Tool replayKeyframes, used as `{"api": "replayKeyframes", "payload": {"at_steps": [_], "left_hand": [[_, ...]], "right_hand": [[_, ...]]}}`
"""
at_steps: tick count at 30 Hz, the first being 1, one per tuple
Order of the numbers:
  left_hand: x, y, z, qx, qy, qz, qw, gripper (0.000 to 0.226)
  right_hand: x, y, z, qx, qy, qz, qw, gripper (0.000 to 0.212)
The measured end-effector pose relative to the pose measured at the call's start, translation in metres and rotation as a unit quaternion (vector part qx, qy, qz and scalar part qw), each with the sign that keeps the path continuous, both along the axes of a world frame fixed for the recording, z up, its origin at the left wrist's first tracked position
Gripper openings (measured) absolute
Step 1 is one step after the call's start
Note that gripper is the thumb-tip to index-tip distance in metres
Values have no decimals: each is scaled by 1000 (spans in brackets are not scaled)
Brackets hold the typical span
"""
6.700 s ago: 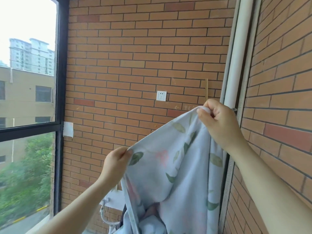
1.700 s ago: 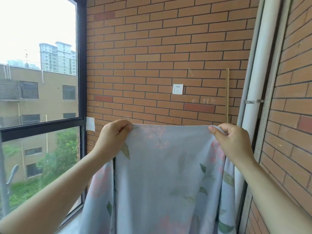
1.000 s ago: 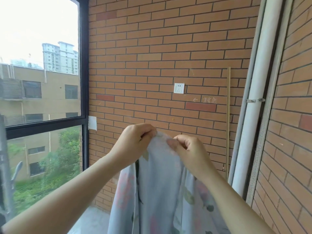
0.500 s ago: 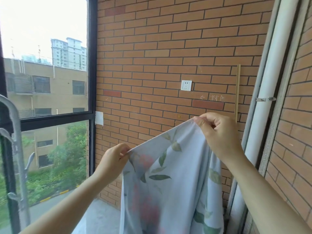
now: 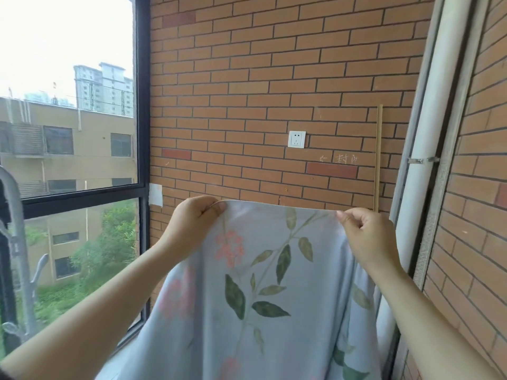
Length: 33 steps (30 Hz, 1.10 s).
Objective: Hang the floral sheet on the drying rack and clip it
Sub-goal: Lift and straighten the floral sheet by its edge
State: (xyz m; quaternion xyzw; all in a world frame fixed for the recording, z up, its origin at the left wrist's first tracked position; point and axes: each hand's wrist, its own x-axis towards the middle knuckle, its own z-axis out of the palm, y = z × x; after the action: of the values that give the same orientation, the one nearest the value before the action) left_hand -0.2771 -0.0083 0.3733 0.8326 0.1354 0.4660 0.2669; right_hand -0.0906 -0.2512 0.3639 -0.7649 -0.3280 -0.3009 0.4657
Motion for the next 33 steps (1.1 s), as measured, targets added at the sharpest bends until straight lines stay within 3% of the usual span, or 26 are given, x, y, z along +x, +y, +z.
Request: {"api": "replayKeyframes", "payload": {"at_steps": [2, 4, 6, 9, 13, 17, 22, 26, 29, 33], "left_hand": [[3, -9, 3, 14, -6, -11, 1000, 43], [5, -16, 5, 32, -4, -24, 999, 45], [8, -22, 5, 42, 1, -38, 998, 46], [15, -36, 1, 62, 9, -63, 996, 45], [19, -49, -3, 77, 13, -88, 993, 38], [13, -42, -7, 93, 24, -88, 992, 42], [6, -34, -22, 59, 66, -80, 993, 28], [-1, -24, -43, 57, 99, -31, 993, 38], [-6, -1, -68, 27, 118, 17, 992, 24], [-16, 21, -70, -9, 85, 43, 995, 42]], "right_hand": [[-6, 1, -5, 32, 3, -12, 999, 13], [-16, 4, -6, 49, 35, 8, 998, 32], [-29, 12, -6, 53, 56, 92, 993, 50], [-56, 32, -10, 7, 86, 247, 965, 58], [-61, 53, -17, -78, 142, 350, 922, 26], [-58, 57, -27, -49, 91, 311, 945, 50], [-64, 55, -14, -14, -19, 230, 973, 31], [-65, 49, -1, 18, -49, 202, 978, 25], [-60, 38, 9, 50, -64, 192, 978, 24], [-41, 27, 12, 44, -74, 149, 985, 24]]}}
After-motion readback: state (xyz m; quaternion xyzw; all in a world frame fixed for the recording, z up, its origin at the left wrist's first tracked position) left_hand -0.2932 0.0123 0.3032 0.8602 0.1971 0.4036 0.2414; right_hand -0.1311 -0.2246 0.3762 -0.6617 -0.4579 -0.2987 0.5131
